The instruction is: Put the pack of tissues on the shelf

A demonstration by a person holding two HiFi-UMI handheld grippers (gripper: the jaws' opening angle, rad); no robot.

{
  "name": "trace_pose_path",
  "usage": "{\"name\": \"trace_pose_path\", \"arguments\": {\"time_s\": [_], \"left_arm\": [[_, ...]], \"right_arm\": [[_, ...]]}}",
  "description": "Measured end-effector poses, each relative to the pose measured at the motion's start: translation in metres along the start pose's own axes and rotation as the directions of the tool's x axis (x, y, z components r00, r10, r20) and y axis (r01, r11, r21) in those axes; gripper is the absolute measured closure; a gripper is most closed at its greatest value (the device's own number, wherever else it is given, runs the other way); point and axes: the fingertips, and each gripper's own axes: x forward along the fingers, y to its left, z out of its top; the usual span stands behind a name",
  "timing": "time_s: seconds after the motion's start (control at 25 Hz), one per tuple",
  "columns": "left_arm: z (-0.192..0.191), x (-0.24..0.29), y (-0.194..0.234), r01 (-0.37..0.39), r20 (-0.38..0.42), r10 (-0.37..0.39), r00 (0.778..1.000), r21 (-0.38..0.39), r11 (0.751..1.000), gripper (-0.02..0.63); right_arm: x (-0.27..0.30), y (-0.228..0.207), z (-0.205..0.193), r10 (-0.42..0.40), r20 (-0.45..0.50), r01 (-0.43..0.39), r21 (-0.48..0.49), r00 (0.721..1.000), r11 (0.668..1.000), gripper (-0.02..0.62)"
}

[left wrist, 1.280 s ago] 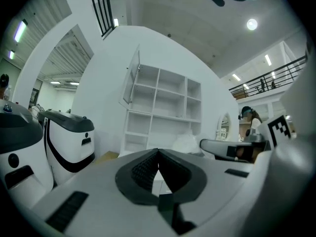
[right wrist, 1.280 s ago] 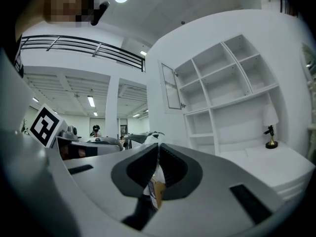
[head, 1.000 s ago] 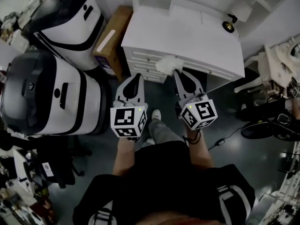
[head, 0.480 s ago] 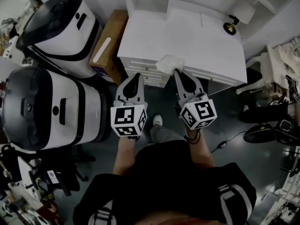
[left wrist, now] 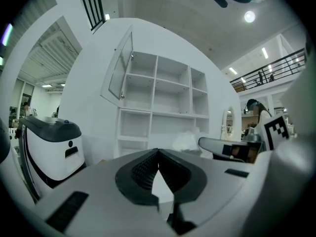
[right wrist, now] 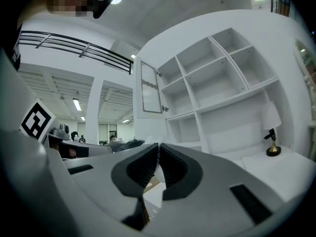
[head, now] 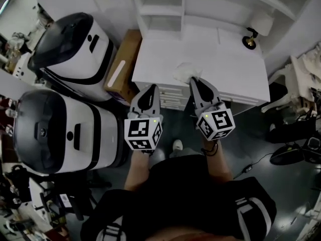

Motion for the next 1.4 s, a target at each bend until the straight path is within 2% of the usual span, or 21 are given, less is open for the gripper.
{"name": "trace_pose_path", "arguments": {"time_s": [0.16,0.44,0.64,0.84,1.12,1.4], "left_arm": [[0.006,0.011,-0.001,-0.003,0.006,0.003,1.0,0.02,1.0,0.595],[0.018,0.013,0.025,-0.078,0.019,0.077,0.997,0.036,0.996,0.595],[0.032,0.014,0.023,-0.088,0.023,0.086,0.996,0.107,0.99,0.595],[0.039,0.019,0.019,-0.086,0.03,0.083,0.996,0.114,0.99,0.595],[0.028,0.048,0.017,-0.041,0.003,0.041,0.999,0.094,0.995,0.595],[0.034,0.1,0.005,0.049,0.011,-0.05,0.999,0.063,0.997,0.595]], "right_arm": [[0.012,-0.014,0.003,0.007,0.012,-0.007,0.011,1.0,1.0,0.575],[0.035,-0.008,0.014,0.071,0.042,-0.072,0.009,0.997,0.997,0.575],[0.046,0.001,0.025,0.115,0.074,-0.117,0.023,0.991,0.993,0.575],[0.052,0.005,0.028,0.147,0.085,-0.149,0.027,0.986,0.988,0.574],[0.06,0.001,0.023,0.146,0.072,-0.147,0.001,0.987,0.989,0.574],[0.073,-0.037,0.026,0.07,0.051,-0.069,-0.02,0.996,0.997,0.574]]}}
